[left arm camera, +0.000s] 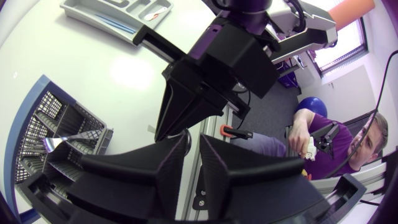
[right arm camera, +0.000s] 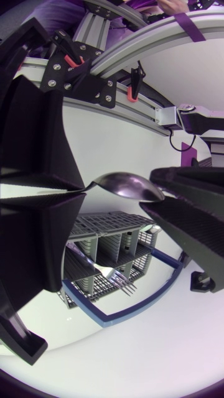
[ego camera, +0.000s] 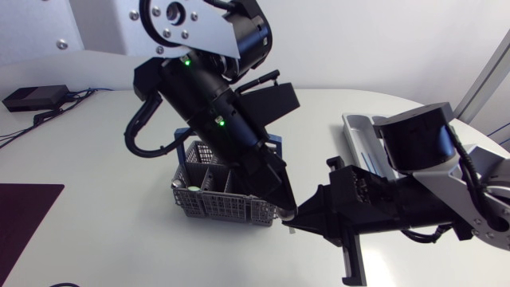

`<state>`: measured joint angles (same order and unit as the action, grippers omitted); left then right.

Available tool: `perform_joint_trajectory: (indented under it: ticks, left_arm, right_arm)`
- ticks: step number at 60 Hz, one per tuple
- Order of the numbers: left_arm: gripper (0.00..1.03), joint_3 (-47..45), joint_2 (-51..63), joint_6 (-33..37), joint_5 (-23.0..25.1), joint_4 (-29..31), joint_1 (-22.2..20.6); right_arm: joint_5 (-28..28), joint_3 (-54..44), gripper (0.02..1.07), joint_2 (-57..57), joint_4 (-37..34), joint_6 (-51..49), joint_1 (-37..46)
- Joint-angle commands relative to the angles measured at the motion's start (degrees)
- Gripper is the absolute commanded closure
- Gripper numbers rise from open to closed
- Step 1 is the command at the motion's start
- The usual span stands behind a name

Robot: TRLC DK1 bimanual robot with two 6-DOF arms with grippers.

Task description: Unload the cutlery basket into the drawer organizer.

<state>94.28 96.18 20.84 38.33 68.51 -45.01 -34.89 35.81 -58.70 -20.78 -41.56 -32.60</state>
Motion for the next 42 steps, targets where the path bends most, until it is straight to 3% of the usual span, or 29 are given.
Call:
perform_joint_trajectory:
  ticks: [1,7,13,20,34,42]
  left_arm:
    - [0.6,2.7,0.3,0.8,1.2,1.6,0.1]
    - [0.39,4.9,0.4,0.6,1.2,1.3,1.0]
    - [0.31,6.9,-0.4,-0.6,1.1,-1.4,3.0]
    - [0.3,8.1,-1.4,-2.2,0.3,-4.1,5.7]
    - [0.3,-0.6,-6.1,-2.6,-15.4,-9.6,8.8]
    - [0.3,-8.1,-10.9,-2.9,-21.5,-14.3,8.8]
  right_arm:
    - [1.2,-2.1,1.0,-1.6,-0.6,1.4,0.1]
    - [2.0,-2.6,1.0,-2.2,-1.6,0.5,1.0]
    - [2.0,-3.1,0.99,-2.3,-3.6,-1.5,4.0]
    - [2.0,-3.3,0.99,-0.6,-6.6,-5.0,9.4]
    - [1.9,-3.0,0.98,2.6,-11.3,-18.0,32.6]
    - [1.4,-2.4,0.98,1.2,-10.7,-25.6,46.0]
